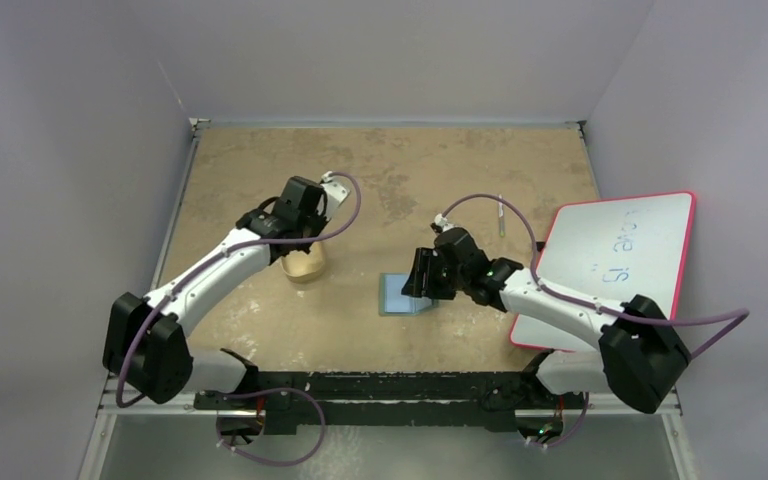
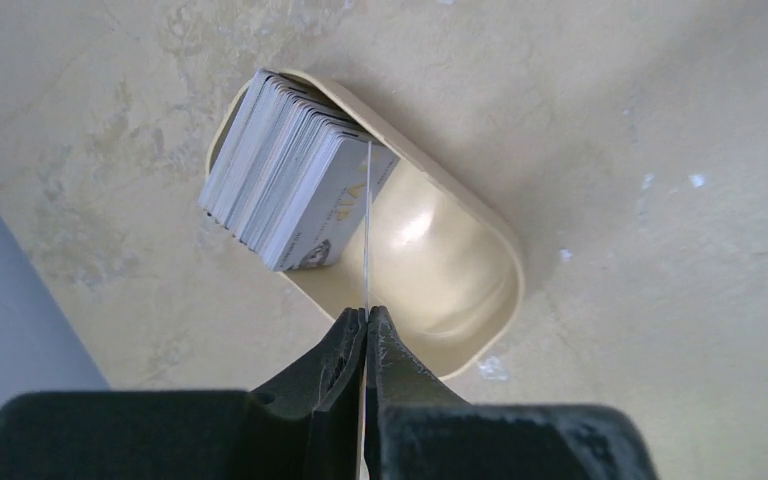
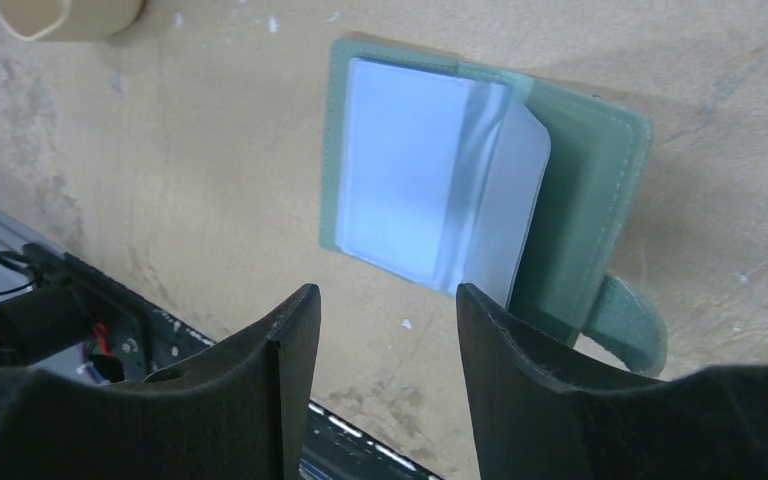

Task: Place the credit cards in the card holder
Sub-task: Pick up the credit card from the storage box.

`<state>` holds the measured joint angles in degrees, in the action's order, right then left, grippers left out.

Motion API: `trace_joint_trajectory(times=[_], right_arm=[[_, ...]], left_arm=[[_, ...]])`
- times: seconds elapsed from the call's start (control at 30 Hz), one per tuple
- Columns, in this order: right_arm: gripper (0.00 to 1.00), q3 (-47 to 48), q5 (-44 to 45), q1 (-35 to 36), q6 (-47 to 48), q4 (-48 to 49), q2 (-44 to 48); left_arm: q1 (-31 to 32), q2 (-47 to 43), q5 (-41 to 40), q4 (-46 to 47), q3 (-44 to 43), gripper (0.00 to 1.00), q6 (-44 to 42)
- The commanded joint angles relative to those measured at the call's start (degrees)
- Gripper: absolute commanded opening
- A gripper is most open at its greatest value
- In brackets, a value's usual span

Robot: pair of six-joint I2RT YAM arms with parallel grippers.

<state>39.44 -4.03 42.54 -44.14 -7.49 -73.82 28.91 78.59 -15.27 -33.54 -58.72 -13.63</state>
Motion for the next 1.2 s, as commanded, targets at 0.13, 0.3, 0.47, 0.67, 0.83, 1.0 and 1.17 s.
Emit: trace_joint_trajectory(times=[0.13,0.3,0.47,0.67,0.83,1.0,1.17], right_arm=[[0.56,-0.81,-3.09,0.06,-3.90,8.28,4.44],[0.56,-1.90,-1.65,0.01,-5.30,9.61,3.73],[0.56,-6.33,-6.83,-2.38,-5.77,16.27,4.51],[0.57,-10.93,-13.08,-4.65,-9.18,25.12,5.39],[0.57,-11.10,-13.20,-6.41,-8.75,22.13,4.71],[0.57,-10.49,-11.68,-6.36,-7.32,18.91,7.10],[0.55,-8.96,-11.09,-6.42,-5.28,15.70,9.62]], left_arm=[[-0.08,-7.50,11.71,8.89,-0.66,0.00,29.84],[0.08,-8.76,23.52,20.72,6.74,0.00,50.66],[0.42,-8.28,29.22,29.87,14.32,0.00,59.70],[1.46,-7.43,31.71,41.55,23.63,0.00,66.78],[3.21,-2.50,33.31,47.06,26.39,0.00,69.43],[7.37,2.30,34.56,54.13,26.26,0.00,72.39],[11.04,4.99,35.23,60.13,25.71,0.00,76.37]])
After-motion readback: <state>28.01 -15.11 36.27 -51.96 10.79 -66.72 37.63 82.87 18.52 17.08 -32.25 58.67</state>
